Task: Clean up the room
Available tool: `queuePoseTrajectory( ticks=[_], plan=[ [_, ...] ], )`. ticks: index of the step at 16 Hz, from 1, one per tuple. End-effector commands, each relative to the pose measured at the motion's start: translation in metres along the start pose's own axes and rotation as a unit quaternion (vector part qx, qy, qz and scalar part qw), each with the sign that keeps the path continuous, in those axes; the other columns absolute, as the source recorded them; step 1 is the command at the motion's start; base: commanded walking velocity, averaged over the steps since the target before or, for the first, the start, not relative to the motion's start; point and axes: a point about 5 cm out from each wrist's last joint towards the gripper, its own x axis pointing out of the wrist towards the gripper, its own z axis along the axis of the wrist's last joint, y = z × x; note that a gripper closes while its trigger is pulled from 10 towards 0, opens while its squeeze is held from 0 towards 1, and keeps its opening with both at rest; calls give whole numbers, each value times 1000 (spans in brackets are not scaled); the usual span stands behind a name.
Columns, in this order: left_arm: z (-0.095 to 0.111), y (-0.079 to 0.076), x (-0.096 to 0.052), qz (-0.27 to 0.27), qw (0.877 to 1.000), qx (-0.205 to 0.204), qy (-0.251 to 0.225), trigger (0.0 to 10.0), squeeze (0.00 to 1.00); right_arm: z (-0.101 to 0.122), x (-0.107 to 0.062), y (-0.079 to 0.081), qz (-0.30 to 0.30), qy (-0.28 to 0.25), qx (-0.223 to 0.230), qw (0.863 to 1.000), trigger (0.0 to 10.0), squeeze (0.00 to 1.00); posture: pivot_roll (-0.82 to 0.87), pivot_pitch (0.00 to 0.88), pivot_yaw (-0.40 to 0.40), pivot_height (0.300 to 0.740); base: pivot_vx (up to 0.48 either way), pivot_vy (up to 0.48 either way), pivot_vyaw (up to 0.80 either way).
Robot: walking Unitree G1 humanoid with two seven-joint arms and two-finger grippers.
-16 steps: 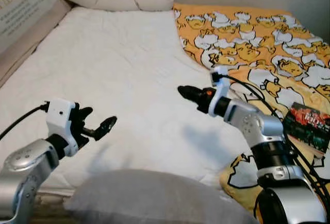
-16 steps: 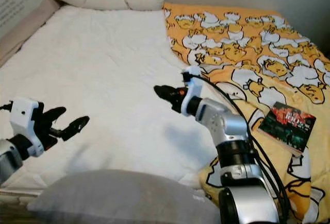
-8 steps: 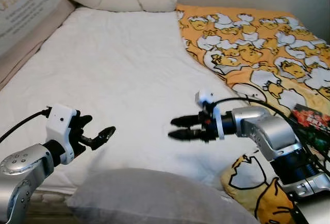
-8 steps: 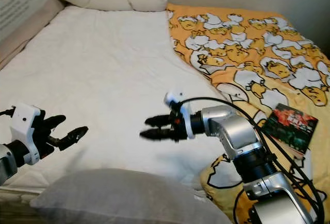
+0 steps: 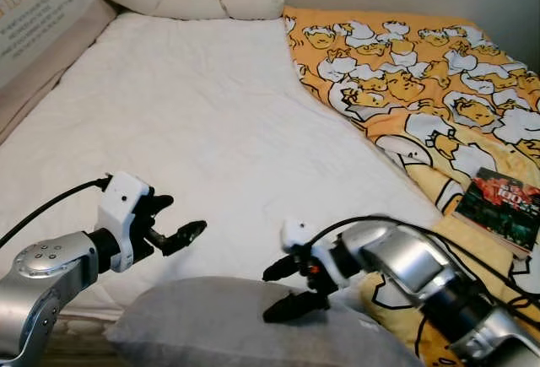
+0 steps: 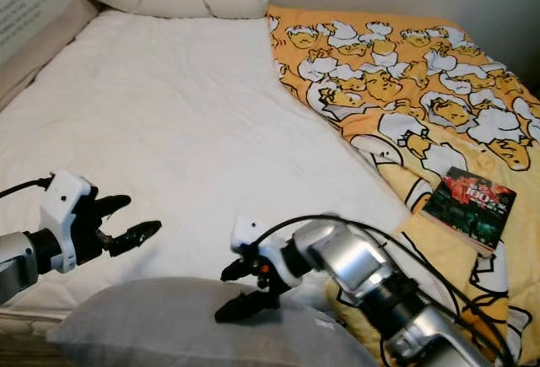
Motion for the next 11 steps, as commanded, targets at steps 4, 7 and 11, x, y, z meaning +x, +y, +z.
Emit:
queuePoseTrajectory(
  ticks=[4,7,11],
  plan=[
    [-5,-3,4,-30,999,17,42,10000,0,-9,11,-8,-4,86,-35,996,10000,0,-33,0,-6,740,0,0,0],
    [-4,-5,5,-40,998,17,45,10000,0,-15,18,-7,19,105,-32,994,7765,0,-29,0,-11,740,0,0,0],
    [-7,-13,2,-88,994,5,59,10000,0,-24,20,-6,57,121,-24,991,0,0,-26,0,-18,740,0,0,0]
  ],
)
